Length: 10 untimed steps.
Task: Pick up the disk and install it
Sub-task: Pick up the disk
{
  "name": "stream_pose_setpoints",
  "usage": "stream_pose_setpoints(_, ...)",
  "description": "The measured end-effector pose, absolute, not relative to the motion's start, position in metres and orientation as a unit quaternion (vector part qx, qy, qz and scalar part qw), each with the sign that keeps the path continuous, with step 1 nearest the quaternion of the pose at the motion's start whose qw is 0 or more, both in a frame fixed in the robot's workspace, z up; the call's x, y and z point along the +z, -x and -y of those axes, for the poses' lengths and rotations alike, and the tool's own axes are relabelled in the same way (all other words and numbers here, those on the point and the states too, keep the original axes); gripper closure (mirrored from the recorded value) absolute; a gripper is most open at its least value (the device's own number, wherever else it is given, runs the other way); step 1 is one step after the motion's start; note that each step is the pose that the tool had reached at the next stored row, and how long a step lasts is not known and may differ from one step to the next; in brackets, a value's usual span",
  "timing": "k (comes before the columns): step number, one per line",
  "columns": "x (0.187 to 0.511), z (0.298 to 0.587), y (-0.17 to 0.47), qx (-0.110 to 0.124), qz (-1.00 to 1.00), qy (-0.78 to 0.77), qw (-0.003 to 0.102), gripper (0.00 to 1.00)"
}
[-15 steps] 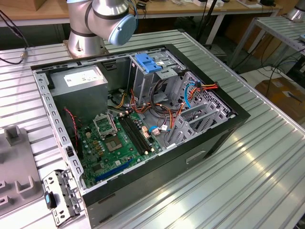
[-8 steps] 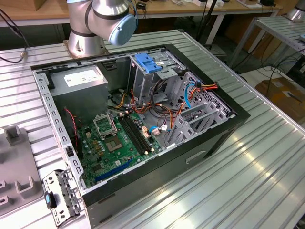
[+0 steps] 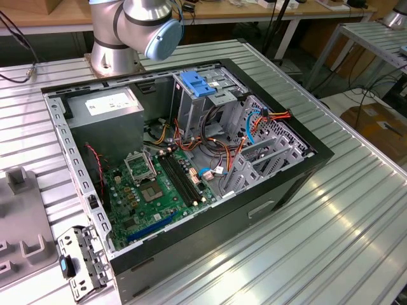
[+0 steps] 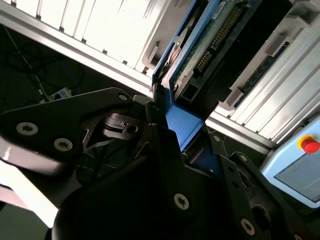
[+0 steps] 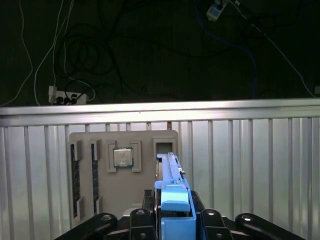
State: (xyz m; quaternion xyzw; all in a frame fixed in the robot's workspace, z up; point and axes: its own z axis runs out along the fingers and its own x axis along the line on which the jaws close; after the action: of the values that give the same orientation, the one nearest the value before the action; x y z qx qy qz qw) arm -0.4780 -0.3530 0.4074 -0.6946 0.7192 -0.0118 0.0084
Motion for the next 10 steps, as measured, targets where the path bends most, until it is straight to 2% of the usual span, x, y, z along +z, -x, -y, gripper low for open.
stream_pose_setpoints(10, 0.4143, 0.3530, 0.4780, -0.012, -0.719, 0.695, 0.008, 0.63)
